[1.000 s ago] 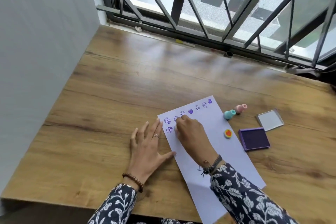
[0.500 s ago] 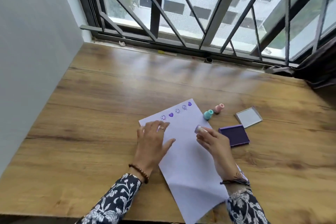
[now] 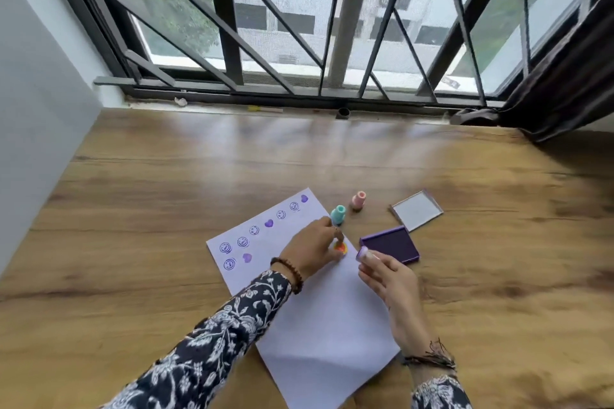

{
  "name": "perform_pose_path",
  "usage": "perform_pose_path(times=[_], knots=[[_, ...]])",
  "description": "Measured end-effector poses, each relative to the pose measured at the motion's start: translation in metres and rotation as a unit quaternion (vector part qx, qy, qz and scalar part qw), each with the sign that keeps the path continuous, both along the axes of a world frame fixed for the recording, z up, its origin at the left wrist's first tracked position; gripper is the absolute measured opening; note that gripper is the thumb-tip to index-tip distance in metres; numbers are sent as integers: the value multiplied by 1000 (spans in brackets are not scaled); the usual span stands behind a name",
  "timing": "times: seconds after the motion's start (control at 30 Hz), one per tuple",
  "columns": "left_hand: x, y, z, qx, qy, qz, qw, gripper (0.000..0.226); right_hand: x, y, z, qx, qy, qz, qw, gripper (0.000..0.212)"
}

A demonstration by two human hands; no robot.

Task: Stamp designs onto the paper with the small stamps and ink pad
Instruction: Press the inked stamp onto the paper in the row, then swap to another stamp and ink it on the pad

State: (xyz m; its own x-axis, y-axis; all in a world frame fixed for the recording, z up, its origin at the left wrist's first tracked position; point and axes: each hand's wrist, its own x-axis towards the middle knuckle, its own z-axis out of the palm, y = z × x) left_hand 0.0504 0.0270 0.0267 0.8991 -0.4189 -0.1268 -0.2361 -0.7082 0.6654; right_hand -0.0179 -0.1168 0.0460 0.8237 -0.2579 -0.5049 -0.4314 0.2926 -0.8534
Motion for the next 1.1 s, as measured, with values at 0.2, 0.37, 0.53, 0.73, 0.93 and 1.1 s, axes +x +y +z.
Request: perform_pose_path(times=[0.2, 0.37, 0.53, 0.73, 0.93, 1.1], knots=[[-7, -2, 0, -120, 53, 115, 985, 6, 4, -7, 3, -37, -47, 46, 997, 12], [-18, -6, 3, -406, 297, 179, 845, 8, 9, -6, 10, -70, -89, 87, 990, 12], [-18, -8, 11, -435, 313, 191, 823, 8, 12, -9, 14, -137, -120, 126, 975, 16], [-17, -9, 15, -453, 305, 198, 814, 7, 16, -12, 19, -181, -122, 148, 965, 14], [-15, -11, 15, -429, 285, 190, 836, 9, 26, -22, 26, -266, -133, 191, 935, 16], [-15, -18, 11, -453, 281, 201, 822, 10, 41, -27, 28, -266, -113, 223, 931, 6]])
